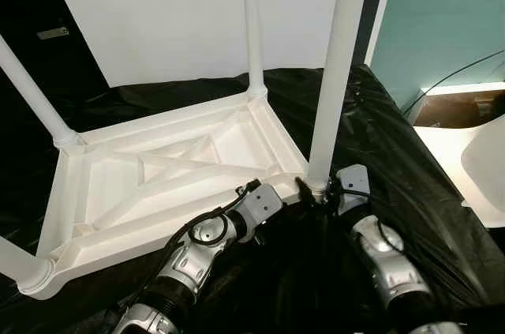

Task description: Building children table

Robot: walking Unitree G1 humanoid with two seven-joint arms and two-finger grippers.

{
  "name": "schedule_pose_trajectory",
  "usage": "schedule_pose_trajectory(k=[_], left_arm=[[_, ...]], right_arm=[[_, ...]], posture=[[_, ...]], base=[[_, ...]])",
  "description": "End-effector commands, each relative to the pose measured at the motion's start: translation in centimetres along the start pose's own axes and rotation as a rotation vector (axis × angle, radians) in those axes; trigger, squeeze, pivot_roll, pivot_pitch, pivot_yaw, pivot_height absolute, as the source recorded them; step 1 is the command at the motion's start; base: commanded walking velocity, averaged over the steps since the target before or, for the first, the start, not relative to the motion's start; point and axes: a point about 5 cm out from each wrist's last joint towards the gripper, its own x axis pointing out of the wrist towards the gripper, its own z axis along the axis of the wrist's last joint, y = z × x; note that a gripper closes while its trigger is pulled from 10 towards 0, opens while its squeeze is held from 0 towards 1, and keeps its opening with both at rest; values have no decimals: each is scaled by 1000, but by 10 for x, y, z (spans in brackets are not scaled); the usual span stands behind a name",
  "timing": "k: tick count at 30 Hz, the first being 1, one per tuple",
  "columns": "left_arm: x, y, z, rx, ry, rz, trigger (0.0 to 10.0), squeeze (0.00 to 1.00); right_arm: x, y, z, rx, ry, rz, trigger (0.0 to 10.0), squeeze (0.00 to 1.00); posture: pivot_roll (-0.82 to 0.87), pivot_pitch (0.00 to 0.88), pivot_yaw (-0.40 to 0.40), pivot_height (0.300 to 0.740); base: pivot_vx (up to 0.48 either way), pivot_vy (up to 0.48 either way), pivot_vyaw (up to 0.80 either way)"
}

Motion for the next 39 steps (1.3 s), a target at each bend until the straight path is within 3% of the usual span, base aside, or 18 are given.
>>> schedule_pose_trajectory(k=[1,3,6,9,10,11,21,25,27,28,29,30,32,33,39], left_arm=[[-7,-41,-55,-66,264,-178,10000,0],[-7,-41,-55,-66,264,-178,10000,0],[-7,-40,-56,-64,266,-179,10000,0],[-7,-40,-56,-65,266,-178,10000,0],[-7,-40,-56,-66,266,-176,10000,0],[-7,-41,-56,-68,266,-175,10000,0],[-8,-40,-57,-74,267,-165,10000,0],[-8,-40,-57,-75,265,-165,10000,0],[-8,-40,-58,-74,266,-165,10000,0],[-8,-40,-58,-74,266,-165,10000,0],[-8,-40,-58,-73,266,-164,10000,0],[-8,-40,-58,-73,266,-164,10000,0],[-8,-39,-57,-71,264,-163,10000,0],[-8,-39,-57,-71,262,-162,10000,0],[-9,-38,-58,-67,262,-164,10000,0]], right_arm=[[3,1,3,-3,-1,131,10000,0],[3,1,3,-3,-1,131,10000,0],[4,-13,11,-48,15,294,10000,0],[5,-17,11,-63,40,332,10000,0],[6,-20,11,-78,60,360,2471,0],[5,-23,10,-85,84,402,0,0],[-1,-27,-2,-57,183,458,0,0],[-6,-18,-11,5,203,438,0,0],[-4,-3,-10,44,136,340,0,0],[-4,-3,-10,44,136,340,0,0],[-4,10,-7,32,31,142,0,0],[-4,10,-7,32,31,142,0,0],[-12,17,-4,72,-39,-64,0,0],[-14,14,-5,72,-39,-155,0,0],[-16,5,-1,78,-48,-298,0,0]], posture=[[-109,0,52,740],[-109,0,52,740],[-107,0,51,740],[-103,0,50,740],[-100,0,50,740],[-99,0,49,740],[-96,0,45,740],[-95,0,43,740],[-94,0,40,740],[-94,0,40,740],[-95,0,42,740],[-95,0,42,740],[-86,0,43,740],[-88,0,41,740],[-96,0,49,740]], base=[[0,0,0],[0,0,0],[0,0,0],[0,0,0],[0,0,0],[0,0,0],[0,0,0],[0,0,0],[0,0,0],[0,0,0],[0,0,0],[0,0,0],[0,0,0],[0,0,0],[0,0,0]])
